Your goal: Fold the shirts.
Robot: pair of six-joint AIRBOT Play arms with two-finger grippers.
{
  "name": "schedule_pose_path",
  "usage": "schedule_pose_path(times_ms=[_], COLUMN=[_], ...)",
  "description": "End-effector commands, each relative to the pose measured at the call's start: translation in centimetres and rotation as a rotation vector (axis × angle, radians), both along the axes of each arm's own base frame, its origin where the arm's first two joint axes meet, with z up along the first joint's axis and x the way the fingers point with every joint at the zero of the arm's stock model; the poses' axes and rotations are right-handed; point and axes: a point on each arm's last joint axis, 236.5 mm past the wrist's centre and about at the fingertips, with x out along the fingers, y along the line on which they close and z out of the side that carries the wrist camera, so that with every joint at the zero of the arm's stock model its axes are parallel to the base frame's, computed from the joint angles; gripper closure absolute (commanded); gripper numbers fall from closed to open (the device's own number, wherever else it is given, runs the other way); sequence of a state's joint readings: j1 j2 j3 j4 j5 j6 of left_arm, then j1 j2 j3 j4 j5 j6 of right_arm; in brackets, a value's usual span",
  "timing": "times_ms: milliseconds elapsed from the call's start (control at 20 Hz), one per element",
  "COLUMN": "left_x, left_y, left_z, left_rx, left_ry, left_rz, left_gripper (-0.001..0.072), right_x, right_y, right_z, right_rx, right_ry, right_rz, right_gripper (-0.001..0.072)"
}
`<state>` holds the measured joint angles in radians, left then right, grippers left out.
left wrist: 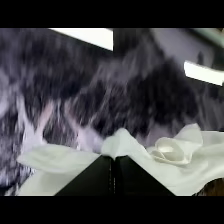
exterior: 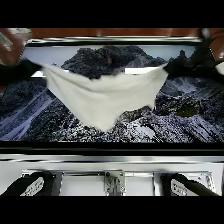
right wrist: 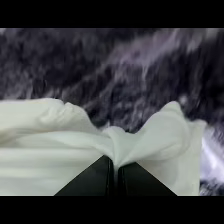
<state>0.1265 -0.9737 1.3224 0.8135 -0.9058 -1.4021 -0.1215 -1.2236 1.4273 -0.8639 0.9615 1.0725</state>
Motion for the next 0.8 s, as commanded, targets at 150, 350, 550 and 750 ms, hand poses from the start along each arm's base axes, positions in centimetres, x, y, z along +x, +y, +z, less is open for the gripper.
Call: schedule_pose_path(times_ms=[150,350,550,750], left_x=[-13.0,-15.6,-12.9,-8.6], left_y=[1.3,0.8,3.7,4.7], left_z=[26.2,27.4,20.4,8.5], left_rx=[0.106,0.142,0.322,0.318], left_ry=[-0.601,-0.626,-0.366,0.010], left_rz=[0.105,0.108,0.155,0.071], left_gripper=[0.0668,0.0668,0.0668,0.0668], right_x=[-12.9,-18.2,-19.5,-21.1], right_y=[0.0,1.1,-0.6,-0.7], right_z=[23.6,22.7,12.3,-1.5], right_rx=[-0.095,-0.140,-0.191,-0.120], right_ry=[-0.605,-0.540,-0.091,0.380], right_rz=[-0.076,-0.031,-0.051,-0.050], right_gripper=[0.0652,0.0652,0.0652,0.0652])
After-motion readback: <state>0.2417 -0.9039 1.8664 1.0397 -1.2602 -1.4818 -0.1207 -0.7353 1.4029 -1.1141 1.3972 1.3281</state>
